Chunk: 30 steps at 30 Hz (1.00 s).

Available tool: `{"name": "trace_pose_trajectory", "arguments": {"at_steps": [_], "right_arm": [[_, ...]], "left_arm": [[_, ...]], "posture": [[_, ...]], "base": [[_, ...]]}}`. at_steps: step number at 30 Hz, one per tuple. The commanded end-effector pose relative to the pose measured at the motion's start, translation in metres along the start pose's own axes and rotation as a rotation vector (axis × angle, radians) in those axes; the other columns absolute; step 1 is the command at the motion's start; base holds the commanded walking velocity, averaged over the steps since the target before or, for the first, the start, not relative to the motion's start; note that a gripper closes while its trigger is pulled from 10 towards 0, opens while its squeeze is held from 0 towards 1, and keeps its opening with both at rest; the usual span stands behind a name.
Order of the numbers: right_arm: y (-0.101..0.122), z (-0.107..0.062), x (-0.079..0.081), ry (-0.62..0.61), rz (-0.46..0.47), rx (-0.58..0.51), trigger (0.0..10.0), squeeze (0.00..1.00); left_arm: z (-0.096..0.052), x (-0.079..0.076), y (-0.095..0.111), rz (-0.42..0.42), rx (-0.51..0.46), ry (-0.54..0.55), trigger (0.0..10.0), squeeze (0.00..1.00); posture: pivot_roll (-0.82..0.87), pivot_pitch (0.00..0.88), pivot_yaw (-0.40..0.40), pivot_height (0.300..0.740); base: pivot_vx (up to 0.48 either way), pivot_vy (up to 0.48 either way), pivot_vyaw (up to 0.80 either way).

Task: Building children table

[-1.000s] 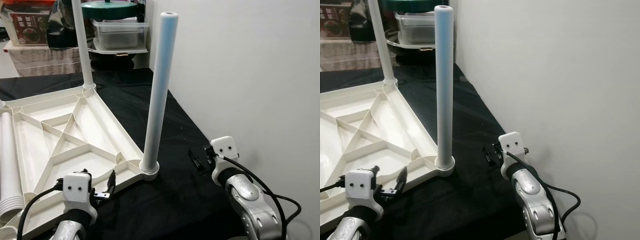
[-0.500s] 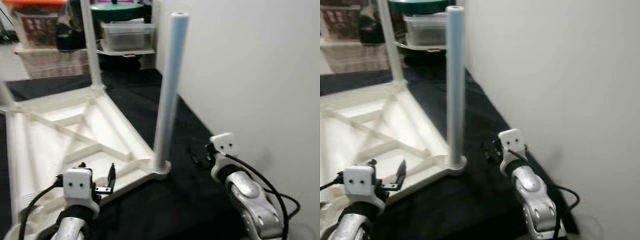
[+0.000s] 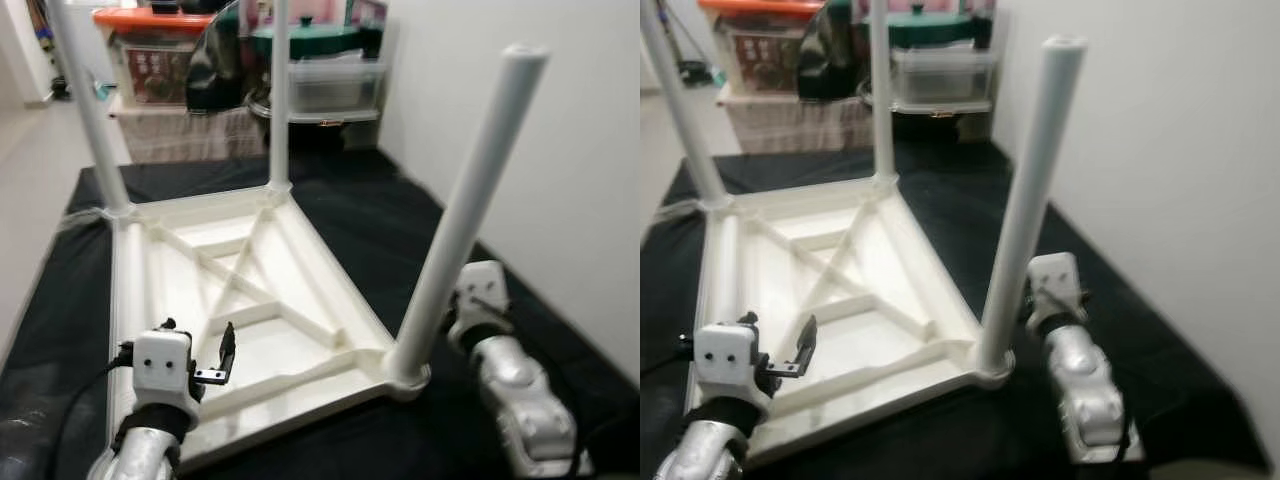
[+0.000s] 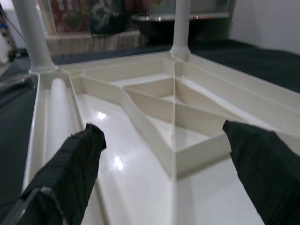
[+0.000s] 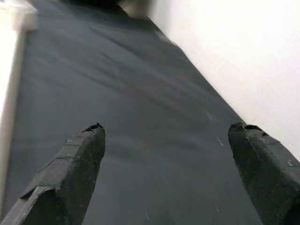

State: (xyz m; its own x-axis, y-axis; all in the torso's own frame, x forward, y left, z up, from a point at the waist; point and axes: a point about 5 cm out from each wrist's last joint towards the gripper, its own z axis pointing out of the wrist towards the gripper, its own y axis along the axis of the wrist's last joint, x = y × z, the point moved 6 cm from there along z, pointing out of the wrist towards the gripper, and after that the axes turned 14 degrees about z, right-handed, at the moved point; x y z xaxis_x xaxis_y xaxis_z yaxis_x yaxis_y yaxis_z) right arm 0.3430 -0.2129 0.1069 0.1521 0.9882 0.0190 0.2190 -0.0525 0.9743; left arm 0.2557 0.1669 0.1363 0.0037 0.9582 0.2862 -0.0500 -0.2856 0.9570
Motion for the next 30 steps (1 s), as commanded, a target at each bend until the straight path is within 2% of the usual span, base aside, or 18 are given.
{"name": "trace_pose_trajectory", "arguments": {"at_steps": [1,8,12,14,15,16,17,18,19,20,21,22,23,25,26,28,29,30], "right_arm": [[-0.016,0.002,-0.005,-0.052,-0.012,0.078,10.0,0.0],[-0.048,0.001,-0.044,-0.18,-0.076,0.236,10.0,0.0],[-0.051,-0.002,-0.097,-0.354,-0.136,0.277,10.0,0.0],[-0.062,-0.006,-0.098,-0.21,-0.232,0.353,10.0,0.0],[-0.062,-0.006,-0.098,-0.21,-0.232,0.353,10.0,0.0],[-0.069,-0.01,-0.088,-0.094,-0.283,0.396,10.0,0.0],[-0.08,-0.026,-0.064,0.146,-0.29,0.475,10.0,0.0],[-0.08,-0.026,-0.064,0.146,-0.29,0.475,10.0,0.0],[-0.087,-0.042,-0.045,0.312,-0.284,0.533,10.0,0.0],[-0.085,-0.063,-0.031,0.494,-0.375,0.543,10.0,0.0],[-0.085,-0.063,-0.031,0.494,-0.375,0.543,10.0,0.0],[-0.077,-0.083,-0.026,0.665,-0.505,0.535,10.0,0.0],[-0.077,-0.083,-0.026,0.665,-0.505,0.535,10.0,0.0],[-0.057,-0.106,-0.012,0.884,-0.625,0.473,10.0,0.0],[-0.057,-0.106,-0.012,0.884,-0.625,0.473,10.0,0.0],[-0.008,-0.12,0.021,1.078,-0.484,0.325,10.0,0.0],[-0.008,-0.12,0.021,1.078,-0.484,0.325,10.0,0.0],[0.01,-0.126,0.033,1.151,-0.43,0.268,10.0,0.0]], "left_arm": [[-0.002,-0.003,-0.004,0.014,0.016,-0.007,10.0,0.0],[0.0,-0.007,-0.005,0.026,0.013,-0.036,10.0,0.0],[0.002,-0.01,-0.005,0.027,0.008,-0.046,10.0,0.0],[0.002,-0.01,-0.005,0.028,0.008,-0.052,10.0,0.0],[0.002,-0.01,-0.005,0.028,0.008,-0.052,10.0,0.0],[0.002,-0.011,-0.006,0.028,0.009,-0.055,10.0,0.0],[0.002,-0.011,-0.007,0.028,0.01,-0.059,10.0,0.0],[0.002,-0.011,-0.007,0.028,0.01,-0.059,10.0,0.0],[0.002,-0.012,-0.007,0.028,0.011,-0.063,10.0,0.0],[0.002,-0.012,-0.008,0.03,0.011,-0.069,10.0,0.0],[0.002,-0.012,-0.008,0.03,0.011,-0.069,10.0,0.0],[0.003,-0.013,-0.008,0.029,0.01,-0.076,10.0,0.0],[0.003,-0.013,-0.008,0.029,0.01,-0.076,10.0,0.0],[0.005,-0.014,-0.008,0.03,0.007,-0.084,10.0,0.0],[0.005,-0.014,-0.008,0.03,0.007,-0.084,10.0,0.0],[0.005,-0.014,-0.008,0.025,0.007,-0.083,10.0,0.0],[0.005,-0.014,-0.008,0.025,0.007,-0.083,10.0,0.0],[0.005,-0.014,-0.008,0.022,0.008,-0.082,10.0,0.0]], "posture": [[0.06,0.0,-0.117,0.74],[0.04,0.0,-0.103,0.74],[0.03,0.0,-0.102,0.74],[0.02,0.0,-0.1,0.74],[0.02,0.0,-0.1,0.74],[0.01,0.0,-0.096,0.74],[0.01,0.0,-0.088,0.74],[0.01,0.0,-0.088,0.74],[0.01,0.0,-0.088,0.74],[-0.01,0.0,-0.083,0.74],[-0.01,0.0,-0.083,0.74],[-0.01,0.0,-0.079,0.74],[-0.01,0.0,-0.079,0.74],[-0.01,0.0,-0.079,0.74],[-0.01,0.0,-0.079,0.74],[-0.01,0.0,-0.082,0.74],[-0.01,0.0,-0.082,0.74],[0.0,0.0,-0.087,0.74]], "base": [[0.0,0.0,0.0],[0.0,0.0,0.0],[0.0,0.0,0.0],[0.0,0.0,0.0],[0.0,0.0,0.0],[0.0,0.0,0.0],[0.0,0.0,0.0],[0.0,0.0,0.0],[0.0,0.0,0.0],[0.0,0.0,0.0],[0.0,0.0,0.0],[0.0,0.0,0.0],[0.0,0.0,0.0],[0.0,0.0,0.0],[0.0,0.0,0.0],[0.0,0.0,0.0],[0.0,0.0,0.0],[0.0,0.0,0.0]]}}
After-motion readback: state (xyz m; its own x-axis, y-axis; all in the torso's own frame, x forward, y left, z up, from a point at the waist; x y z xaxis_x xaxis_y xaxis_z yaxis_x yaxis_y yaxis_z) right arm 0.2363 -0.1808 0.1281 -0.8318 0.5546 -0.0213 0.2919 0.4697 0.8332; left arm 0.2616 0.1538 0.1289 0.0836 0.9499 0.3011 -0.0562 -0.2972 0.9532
